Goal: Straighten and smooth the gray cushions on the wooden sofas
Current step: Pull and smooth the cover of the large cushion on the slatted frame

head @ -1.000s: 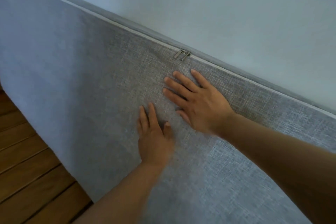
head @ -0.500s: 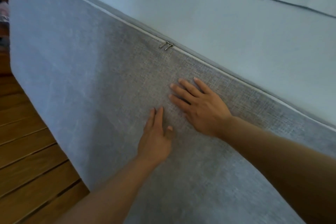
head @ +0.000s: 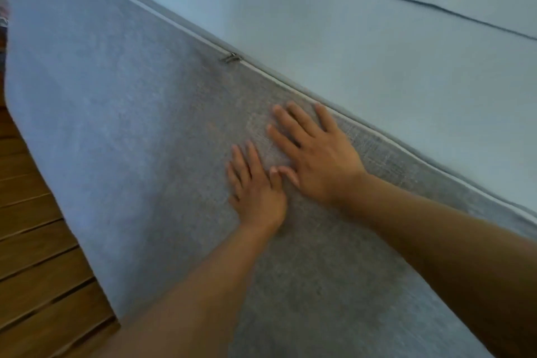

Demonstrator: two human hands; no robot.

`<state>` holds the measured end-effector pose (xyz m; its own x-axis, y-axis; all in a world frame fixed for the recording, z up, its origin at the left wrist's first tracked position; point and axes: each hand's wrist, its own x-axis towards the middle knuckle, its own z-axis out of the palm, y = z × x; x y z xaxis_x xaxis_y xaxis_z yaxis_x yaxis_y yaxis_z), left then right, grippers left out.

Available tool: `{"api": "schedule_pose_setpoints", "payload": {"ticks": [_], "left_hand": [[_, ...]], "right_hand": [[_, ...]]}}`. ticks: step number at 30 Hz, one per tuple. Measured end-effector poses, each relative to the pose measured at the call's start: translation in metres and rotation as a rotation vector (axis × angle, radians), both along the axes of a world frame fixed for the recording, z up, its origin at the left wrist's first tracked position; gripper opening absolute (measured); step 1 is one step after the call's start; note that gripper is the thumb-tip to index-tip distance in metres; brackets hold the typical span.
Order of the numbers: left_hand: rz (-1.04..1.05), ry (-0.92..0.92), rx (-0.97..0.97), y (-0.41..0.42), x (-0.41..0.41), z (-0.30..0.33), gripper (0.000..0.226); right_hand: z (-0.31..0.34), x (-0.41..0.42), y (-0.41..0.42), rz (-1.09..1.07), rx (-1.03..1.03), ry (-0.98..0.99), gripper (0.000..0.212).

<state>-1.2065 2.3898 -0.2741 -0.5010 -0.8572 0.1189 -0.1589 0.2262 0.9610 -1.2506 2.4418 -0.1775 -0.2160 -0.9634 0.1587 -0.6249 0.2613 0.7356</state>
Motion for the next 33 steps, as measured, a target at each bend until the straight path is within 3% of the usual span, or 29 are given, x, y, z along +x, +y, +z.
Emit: {"api": "schedule_pose_setpoints", "payload": {"ticks": [2, 4, 6, 9, 11, 13, 15, 18, 21, 25, 27, 28, 31, 33], "left_hand": [[-0.033, -0.032, 0.07, 0.024, -0.013, -0.002, 0.064], [0.086, 0.159, 0.036, 0.052, -0.01, -0.003, 0.068], [0.207, 0.296, 0.002, 0.098, -0.005, -0.01, 0.07], [0.164, 0.17, -0.115, 0.159, -0.014, -0.034, 0.062], [0.127, 0.256, -0.049, 0.166, -0.01, -0.047, 0.062], [0.236, 0.298, -0.006, 0.159, -0.003, -0.071, 0.06], [0.219, 0.144, -0.067, 0.168, 0.004, -0.097, 0.062], [0.074, 0.177, -0.044, 0.162, 0.012, -0.117, 0.061], [0.25, 0.286, 0.213, 0.102, 0.034, -0.127, 0.056], [0.412, 0.367, 0.16, 0.027, 0.053, -0.122, 0.058], [0.499, 0.422, 0.228, -0.006, 0.048, -0.14, 0.057], [0.487, 0.401, 0.286, -0.016, 0.039, -0.155, 0.057], [0.232, 0.071, 0.217, -0.013, 0.015, -0.198, 0.071], [0.213, 0.165, 0.187, -0.005, 0.022, -0.214, 0.065]], "right_hand": [[0.003, -0.003, 0.037, 0.0, 0.052, -0.031, 0.068], [0.007, 0.002, 0.079, 0.036, -0.023, -0.102, 0.061], [0.0, -0.003, 0.127, 0.105, -0.042, -0.017, 0.06], [-0.009, -0.01, 0.174, 0.095, 0.1, 0.027, 0.064], [-0.012, -0.002, 0.188, 0.101, 0.059, -0.029, 0.061], [-0.023, 0.006, 0.197, 0.134, 0.053, -0.05, 0.064], [-0.04, 0.005, 0.203, 0.131, 0.139, -0.027, 0.065], [-0.061, 0.008, 0.17, 0.168, 0.188, -0.036, 0.059], [-0.081, 0.041, 0.096, 0.42, 0.136, -0.04, 0.055], [-0.085, 0.066, -0.014, 0.618, -0.061, 0.062, 0.049], [-0.099, 0.061, -0.056, 0.609, -0.086, 0.128, 0.049], [-0.112, 0.052, -0.07, 0.547, -0.007, 0.127, 0.052], [-0.158, 0.024, -0.087, 0.205, 0.444, 0.141, 0.064], [-0.174, 0.028, -0.08, 0.182, 0.481, 0.138, 0.06]]}}
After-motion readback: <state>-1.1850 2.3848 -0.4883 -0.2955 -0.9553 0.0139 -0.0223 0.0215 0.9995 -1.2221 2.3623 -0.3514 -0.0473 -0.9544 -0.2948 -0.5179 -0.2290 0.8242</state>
